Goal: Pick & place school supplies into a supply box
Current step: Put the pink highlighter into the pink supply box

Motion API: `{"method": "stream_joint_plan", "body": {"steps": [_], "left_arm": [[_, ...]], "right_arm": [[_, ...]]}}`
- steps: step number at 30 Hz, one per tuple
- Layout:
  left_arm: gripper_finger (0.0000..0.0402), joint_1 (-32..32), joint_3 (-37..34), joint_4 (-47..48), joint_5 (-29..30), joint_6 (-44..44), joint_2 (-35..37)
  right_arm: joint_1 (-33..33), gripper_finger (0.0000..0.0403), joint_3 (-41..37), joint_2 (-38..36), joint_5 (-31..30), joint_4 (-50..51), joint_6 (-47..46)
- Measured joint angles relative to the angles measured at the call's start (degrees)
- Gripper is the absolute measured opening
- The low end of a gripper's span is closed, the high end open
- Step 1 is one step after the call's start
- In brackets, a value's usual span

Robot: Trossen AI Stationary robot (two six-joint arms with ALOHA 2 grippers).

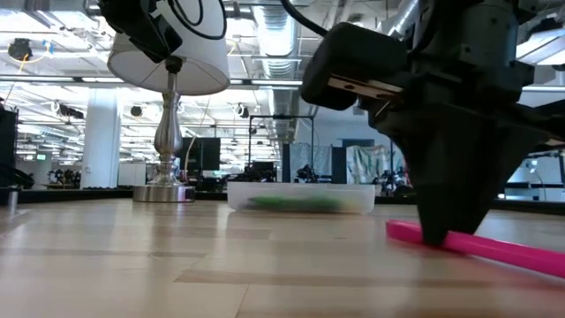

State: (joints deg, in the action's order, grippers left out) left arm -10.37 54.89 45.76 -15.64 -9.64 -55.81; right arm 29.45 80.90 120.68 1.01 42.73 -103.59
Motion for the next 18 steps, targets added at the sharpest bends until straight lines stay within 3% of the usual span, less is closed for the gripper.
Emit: {"method": "stream_joint_plan", "body": {"steps": [7,13,18], "left_arm": [[0.0061,0.0,0.0,-0.27,0.99,-0.06,0.0],[0.0061,0.0,0.0,-0.61,2.35,1.93,0.0],[0.0061,-0.02,0.01,-3.88,4.57,6.88,0.0]], "right_arm": [[-1.78,0.0034,0.02,-0.08,1.8,4.44,8.22],[-3.7,0.0033,0.29,-0.06,2.06,8.87,22.35],[-5.21,0.0028,1.83,0.27,-2.02,14.41,34.54]]}}
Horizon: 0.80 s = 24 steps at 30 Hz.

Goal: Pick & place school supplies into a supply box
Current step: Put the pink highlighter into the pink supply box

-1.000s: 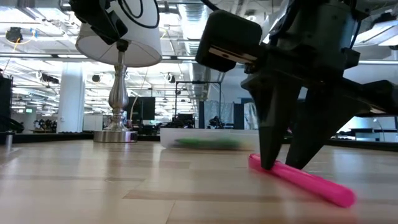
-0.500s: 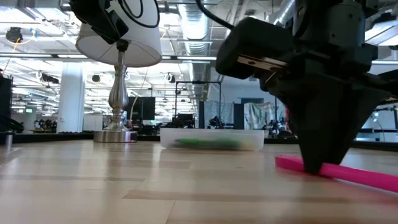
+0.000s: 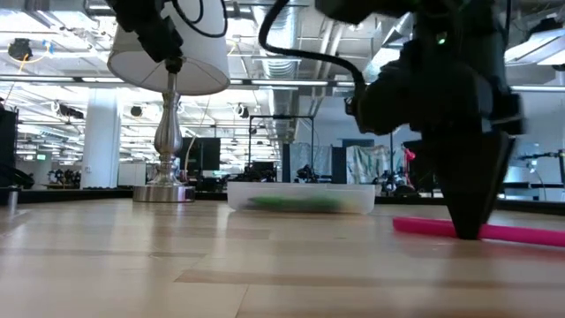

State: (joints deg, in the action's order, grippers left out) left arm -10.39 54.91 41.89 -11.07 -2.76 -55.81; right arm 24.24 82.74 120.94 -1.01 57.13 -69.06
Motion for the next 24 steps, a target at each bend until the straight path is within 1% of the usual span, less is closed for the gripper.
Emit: {"method": "stream_joint_plan", "body": {"steps": [4,11,15,20,21,24], "left_arm": [[0.0061,0.02,0.01,-4.21,0.04,3.89,-0.02],[0.0061,0.02,0.01,-9.11,2.97,9.52,-0.02],[0.0061,0.15,0.01,-9.24,4.18,11.89,-0.04],[0.0061,1.28,0.01,-9.27,7.32,13.41,-0.04],[0.0061,1.53,0.01,-9.28,7.71,13.58,-0.04],[0.0061,2.27,0.01,-9.29,8.95,13.96,-0.04]], "right_arm": [[-1.56,0.003,1.25,0.24,-3.53,3.63,8.98],[-4.23,0.0025,1.25,0.24,-7.14,4.84,22.08],[-5.46,0.0024,1.21,0.26,-9.8,4.74,26.46],[-7.23,0.0022,1.21,0.33,-12.35,4.0,31.18],[-7.41,0.0021,1.21,0.35,-14.05,3.66,31.83],[-8.57,0.002,1.28,0.29,-15.38,3.47,33.24]]}}
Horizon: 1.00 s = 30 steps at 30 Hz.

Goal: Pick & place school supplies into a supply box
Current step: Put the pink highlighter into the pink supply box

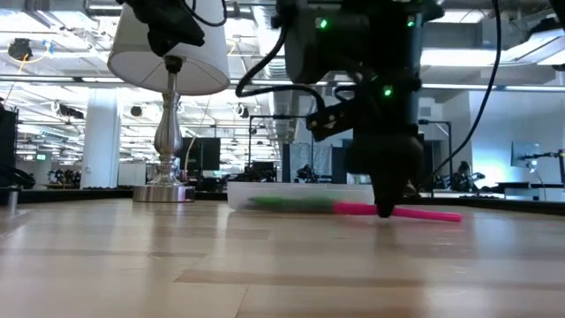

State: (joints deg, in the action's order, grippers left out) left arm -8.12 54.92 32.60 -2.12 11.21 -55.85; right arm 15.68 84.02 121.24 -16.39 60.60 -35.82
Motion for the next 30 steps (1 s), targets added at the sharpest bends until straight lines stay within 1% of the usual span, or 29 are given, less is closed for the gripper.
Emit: {"method": "stream_joint_plan", "body": {"steps": [3,8,16,19,24,30], "left_arm": [[0.0061,0.6,0.0,0.0,1.16,0.1,0.0],[0.0061,0.83,0.02,0.81,1.35,0.01,0.0],[0.0061,0.83,0.04,1.53,1.54,-1.79,-0.05],[0.0061,0.83,0.04,1.35,1.66,-2.08,-0.02],[0.0061,0.96,0.04,1.45,2.69,-2.08,-0.05],[0.0061,1.11,0.04,1.42,2.86,-2.03,-0.05]], "right_arm": [[-1.15,0.0022,0.32,-0.71,0.03,-0.21,1.23],[-2.57,0.002,2.72,-2.94,-0.27,-2.2,4.62],[-5.26,0.002,6.83,-6.58,-3.53,-2.85,11.63],[-7.38,0.0018,8.0,-6.61,-3.9,-2.97,16.4],[-11.23,0.0021,8.18,-6.61,-3.71,-9.16,25.73],[-16.14,0.0019,8.18,-6.61,-3.3,-13.27,32.53]]}}
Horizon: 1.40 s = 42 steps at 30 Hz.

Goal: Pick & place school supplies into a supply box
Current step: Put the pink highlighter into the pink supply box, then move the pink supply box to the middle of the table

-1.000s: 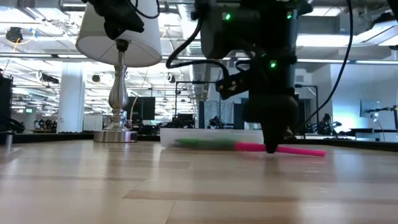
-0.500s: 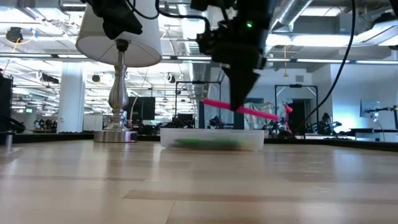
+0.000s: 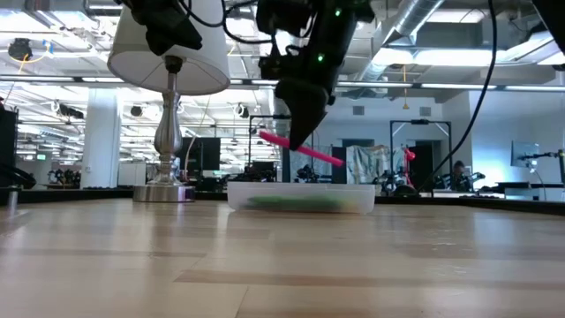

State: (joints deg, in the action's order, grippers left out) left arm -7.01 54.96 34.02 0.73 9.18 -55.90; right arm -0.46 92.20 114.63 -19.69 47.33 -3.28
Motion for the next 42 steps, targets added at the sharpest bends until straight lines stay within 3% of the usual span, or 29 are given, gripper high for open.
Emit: {"method": "stream_joint_plan", "body": {"steps": [6,24,42], "left_arm": [[0.0061,0.02,0.0,0.04,0.0,0.38,0.0],[0.0061,0.04,0.0,-0.04,3.16,0.46,0.0],[0.0061,0.04,0.0,0.09,3.17,0.49,0.0]], "right_arm": [[-3.08,0.0024,0.0,0.0,2.74,-1.73,4.66],[-5.0,0.0026,-1.7,0.02,6.99,-4.5,5.38],[-5.09,0.0106,-1.7,0.02,11.68,-4.54,4.8]]}}
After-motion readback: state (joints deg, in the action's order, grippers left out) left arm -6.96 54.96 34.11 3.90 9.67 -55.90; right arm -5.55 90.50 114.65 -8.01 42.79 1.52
